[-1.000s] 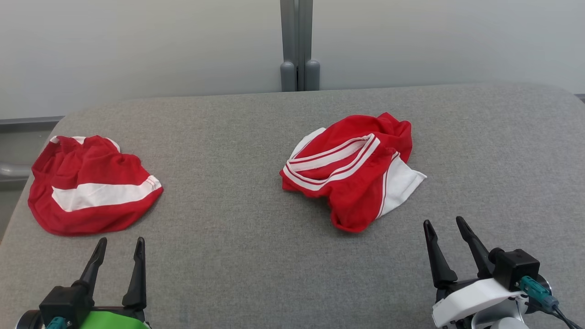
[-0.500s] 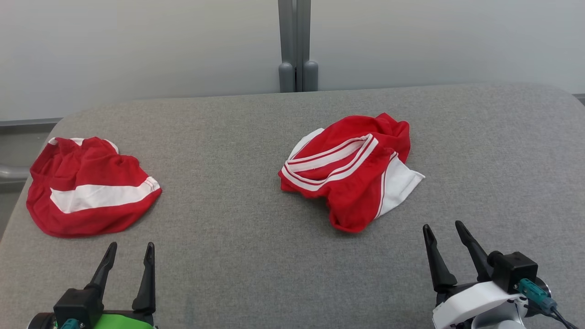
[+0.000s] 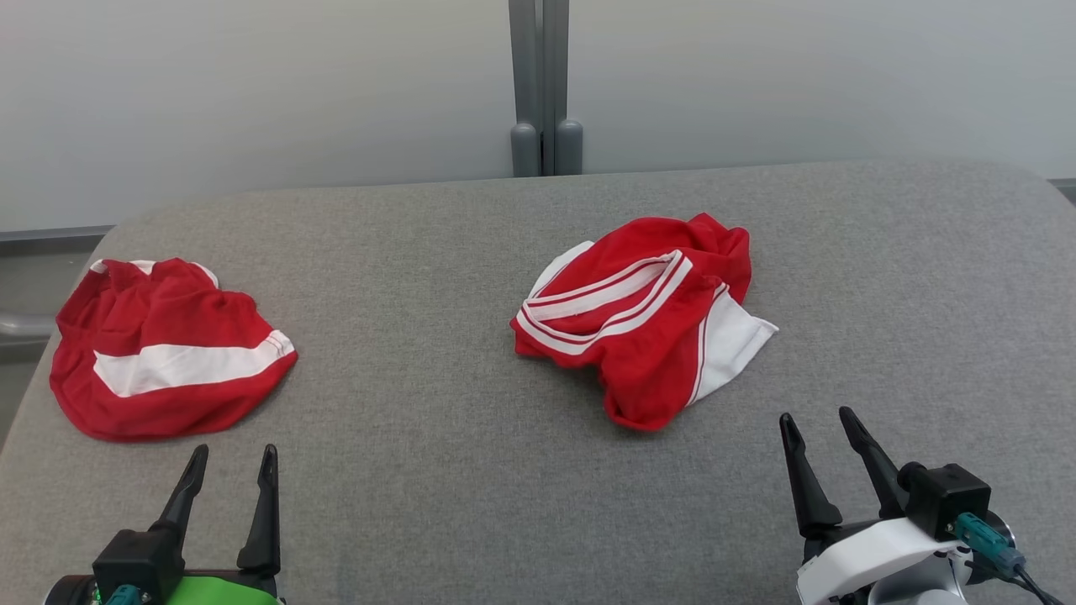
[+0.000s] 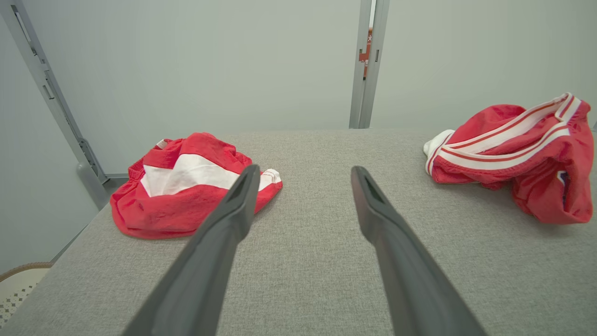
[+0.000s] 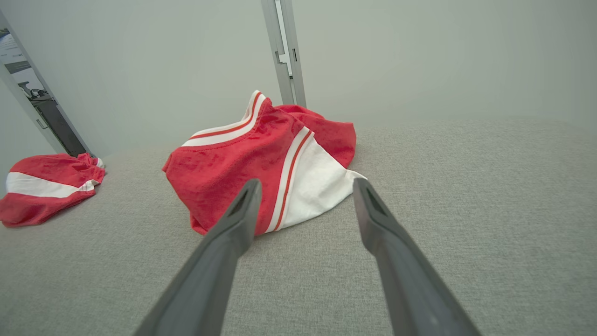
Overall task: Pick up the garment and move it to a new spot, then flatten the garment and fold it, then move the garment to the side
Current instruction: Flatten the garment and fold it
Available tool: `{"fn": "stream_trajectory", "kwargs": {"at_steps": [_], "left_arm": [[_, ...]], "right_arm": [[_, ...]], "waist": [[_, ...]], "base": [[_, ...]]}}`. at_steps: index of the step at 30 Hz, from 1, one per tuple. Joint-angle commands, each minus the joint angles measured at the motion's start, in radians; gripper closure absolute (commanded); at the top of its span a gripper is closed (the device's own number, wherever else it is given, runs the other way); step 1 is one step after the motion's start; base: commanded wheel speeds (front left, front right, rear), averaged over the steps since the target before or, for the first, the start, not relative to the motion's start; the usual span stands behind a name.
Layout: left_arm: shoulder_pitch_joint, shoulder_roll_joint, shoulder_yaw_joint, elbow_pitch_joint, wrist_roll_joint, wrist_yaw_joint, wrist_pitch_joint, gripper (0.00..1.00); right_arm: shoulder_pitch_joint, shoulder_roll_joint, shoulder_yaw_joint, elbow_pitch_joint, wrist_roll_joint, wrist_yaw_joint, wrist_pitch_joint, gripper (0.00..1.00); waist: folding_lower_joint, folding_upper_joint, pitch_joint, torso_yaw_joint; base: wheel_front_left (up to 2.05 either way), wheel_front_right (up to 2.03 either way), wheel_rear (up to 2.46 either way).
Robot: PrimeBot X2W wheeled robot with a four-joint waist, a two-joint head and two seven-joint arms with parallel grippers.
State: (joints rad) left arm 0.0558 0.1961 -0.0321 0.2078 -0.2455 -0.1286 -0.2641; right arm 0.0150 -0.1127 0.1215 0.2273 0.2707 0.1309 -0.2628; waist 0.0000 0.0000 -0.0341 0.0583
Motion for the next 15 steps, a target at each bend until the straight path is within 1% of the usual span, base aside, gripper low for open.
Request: {"fn": "stream_trajectory", "kwargs": {"at_steps": [1,15], "left_arm": [[-0.01,0.004,0.003,0.003,0.002,-0.003,-0.001,0.0],[-0.009,0.007,0.012,0.007,0.006,-0.003,-0.001,0.0]], "right_arm": [[0.009,0.0,-0.003,0.002,-0.007,0.0,-0.003,0.0],[0.011,0.0,-0.003,0.004,-0.005,0.0,-0.003,0.0]], "waist": [[0.0,0.0,-0.001,0.001],[0.0,0.0,-0.009,0.006]], "base": [[0.0,0.0,0.0],[0.0,0.0,0.0]]}}
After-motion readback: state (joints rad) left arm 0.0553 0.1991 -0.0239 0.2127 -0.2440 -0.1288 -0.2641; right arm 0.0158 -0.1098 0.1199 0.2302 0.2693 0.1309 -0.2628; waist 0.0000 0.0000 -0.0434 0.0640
